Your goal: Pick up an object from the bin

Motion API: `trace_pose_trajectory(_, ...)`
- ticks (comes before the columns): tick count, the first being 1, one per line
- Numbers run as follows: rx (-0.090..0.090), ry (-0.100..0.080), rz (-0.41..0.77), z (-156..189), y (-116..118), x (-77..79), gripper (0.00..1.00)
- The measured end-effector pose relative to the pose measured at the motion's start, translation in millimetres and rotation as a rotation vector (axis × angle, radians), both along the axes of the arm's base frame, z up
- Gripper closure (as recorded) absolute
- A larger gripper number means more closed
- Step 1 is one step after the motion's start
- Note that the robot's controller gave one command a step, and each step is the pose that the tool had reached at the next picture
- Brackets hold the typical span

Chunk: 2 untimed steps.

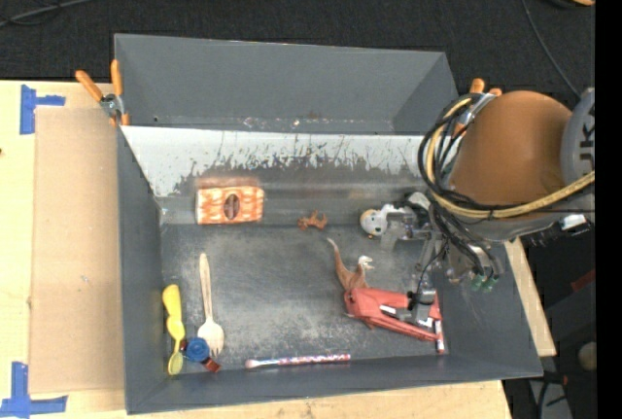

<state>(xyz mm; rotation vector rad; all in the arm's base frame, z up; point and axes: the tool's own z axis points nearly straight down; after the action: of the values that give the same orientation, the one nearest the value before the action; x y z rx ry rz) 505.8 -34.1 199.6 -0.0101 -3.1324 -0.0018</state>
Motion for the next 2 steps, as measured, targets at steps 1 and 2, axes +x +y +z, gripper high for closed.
trace_pose_trajectory(1, -0.001, -0.007, 0.002, 3.5, 0.1, 1.6, 0.0)
trace_pose_trajectory(2, -0.001, -0.01, -0.085, -42.6, -6.7, -8.1, 0.0)
